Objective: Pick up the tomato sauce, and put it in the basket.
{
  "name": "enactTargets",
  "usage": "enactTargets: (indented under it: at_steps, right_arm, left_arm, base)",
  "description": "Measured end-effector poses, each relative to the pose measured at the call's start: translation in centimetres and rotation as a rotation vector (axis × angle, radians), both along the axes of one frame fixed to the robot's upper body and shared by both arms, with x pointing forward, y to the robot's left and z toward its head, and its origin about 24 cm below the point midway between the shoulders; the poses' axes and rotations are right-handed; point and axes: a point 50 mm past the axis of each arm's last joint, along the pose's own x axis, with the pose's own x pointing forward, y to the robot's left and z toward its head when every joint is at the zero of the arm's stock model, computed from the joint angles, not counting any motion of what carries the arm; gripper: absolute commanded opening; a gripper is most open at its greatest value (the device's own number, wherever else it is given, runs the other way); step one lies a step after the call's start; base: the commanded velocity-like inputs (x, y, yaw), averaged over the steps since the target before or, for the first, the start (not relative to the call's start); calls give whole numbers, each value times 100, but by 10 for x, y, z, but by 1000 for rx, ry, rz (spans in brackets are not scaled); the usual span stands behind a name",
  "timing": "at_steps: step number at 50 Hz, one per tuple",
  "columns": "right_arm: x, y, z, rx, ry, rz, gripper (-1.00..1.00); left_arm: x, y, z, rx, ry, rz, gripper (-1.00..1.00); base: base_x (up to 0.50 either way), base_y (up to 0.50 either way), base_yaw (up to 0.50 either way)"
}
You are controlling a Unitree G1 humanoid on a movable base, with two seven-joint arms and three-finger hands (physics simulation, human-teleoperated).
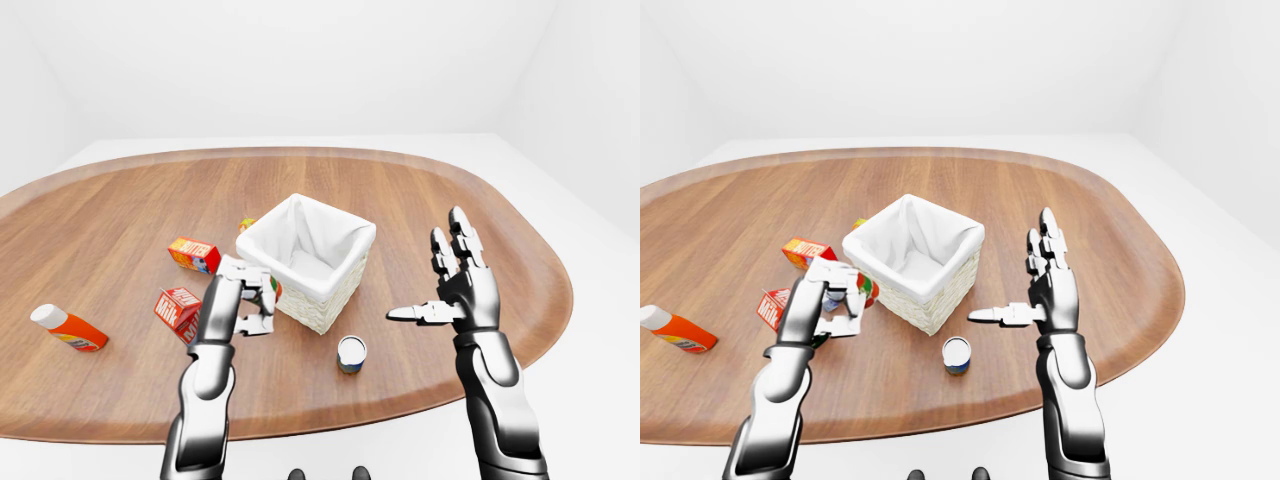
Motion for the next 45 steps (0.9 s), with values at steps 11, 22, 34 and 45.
enactTargets:
  at_steps: [11, 22, 34, 45]
  right_arm:
    - [1, 0, -1, 0, 4, 1, 100]
    - [1, 0, -1, 0, 5, 1, 100]
    - [-1, 0, 1, 1, -5, -1, 100]
    - [1, -2, 1, 3, -4, -5, 100]
  left_arm:
    - [-1, 0, 10, -8, -16, 0, -100]
    - [-2, 0, 24, -17, -36, 1, -100]
    - [-1, -8, 44, -2, -111, -40, -100]
    - [8, -19, 56, 17, -154, -81, -100]
  base:
    - [0, 0, 0]
    - [0, 0, 0]
    - [0, 0, 0]
    - [0, 0, 0]
